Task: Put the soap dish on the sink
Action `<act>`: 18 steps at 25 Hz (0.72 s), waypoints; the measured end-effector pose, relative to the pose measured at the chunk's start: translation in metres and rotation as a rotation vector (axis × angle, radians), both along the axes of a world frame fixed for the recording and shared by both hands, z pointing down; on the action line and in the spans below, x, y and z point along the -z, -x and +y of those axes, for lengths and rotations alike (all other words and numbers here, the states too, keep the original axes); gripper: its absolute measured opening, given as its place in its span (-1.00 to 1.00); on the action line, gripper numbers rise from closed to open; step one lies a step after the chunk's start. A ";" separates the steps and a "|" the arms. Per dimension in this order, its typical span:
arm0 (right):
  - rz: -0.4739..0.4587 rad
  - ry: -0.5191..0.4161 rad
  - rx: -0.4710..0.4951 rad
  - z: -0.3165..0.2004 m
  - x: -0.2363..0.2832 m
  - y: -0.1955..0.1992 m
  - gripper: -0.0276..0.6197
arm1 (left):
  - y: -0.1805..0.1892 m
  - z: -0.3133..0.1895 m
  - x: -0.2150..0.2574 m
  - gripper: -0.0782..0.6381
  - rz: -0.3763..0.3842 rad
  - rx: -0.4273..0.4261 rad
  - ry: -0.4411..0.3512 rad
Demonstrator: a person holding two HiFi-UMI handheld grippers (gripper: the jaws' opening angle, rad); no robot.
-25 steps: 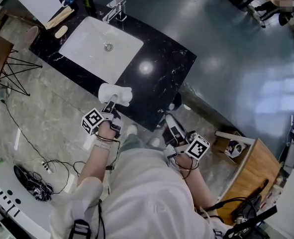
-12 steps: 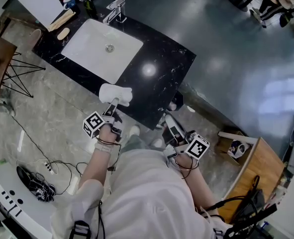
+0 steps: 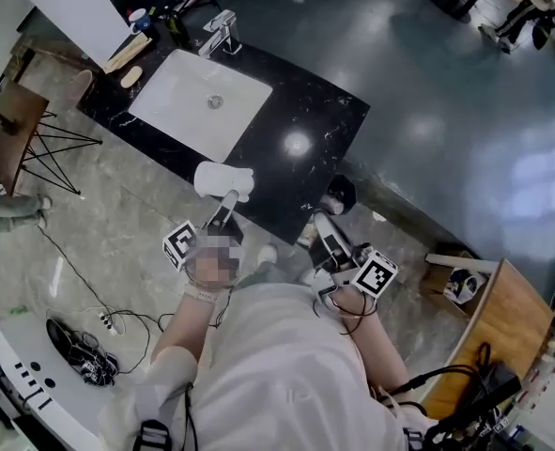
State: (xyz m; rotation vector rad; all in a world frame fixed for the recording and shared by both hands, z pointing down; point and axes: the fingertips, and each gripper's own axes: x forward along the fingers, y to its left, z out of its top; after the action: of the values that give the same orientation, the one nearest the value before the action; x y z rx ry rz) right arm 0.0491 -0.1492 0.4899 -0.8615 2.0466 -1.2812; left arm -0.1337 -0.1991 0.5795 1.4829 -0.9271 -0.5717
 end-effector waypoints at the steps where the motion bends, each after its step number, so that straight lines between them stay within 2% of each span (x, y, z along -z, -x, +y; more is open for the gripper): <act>1: -0.002 -0.004 -0.007 0.001 0.001 -0.003 -0.84 | -0.009 0.002 0.009 -0.12 0.009 -0.021 -0.019; 7: -0.043 -0.057 -0.050 0.008 0.022 -0.023 -0.84 | -0.069 0.016 0.061 -0.12 0.070 -0.151 -0.107; 12: -0.073 -0.079 -0.133 0.015 0.031 -0.059 -0.84 | -0.113 0.021 0.084 -0.13 0.101 -0.250 -0.166; 18: -0.091 -0.095 -0.248 0.028 0.036 -0.106 -0.84 | -0.163 0.028 0.100 -0.28 0.157 -0.349 -0.205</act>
State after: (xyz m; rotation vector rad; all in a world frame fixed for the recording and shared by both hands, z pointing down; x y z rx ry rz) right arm 0.1552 -0.1211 0.4535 -0.9610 1.8478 -1.0600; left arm 0.0297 -0.1711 0.4792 1.7101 -0.4819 -0.5267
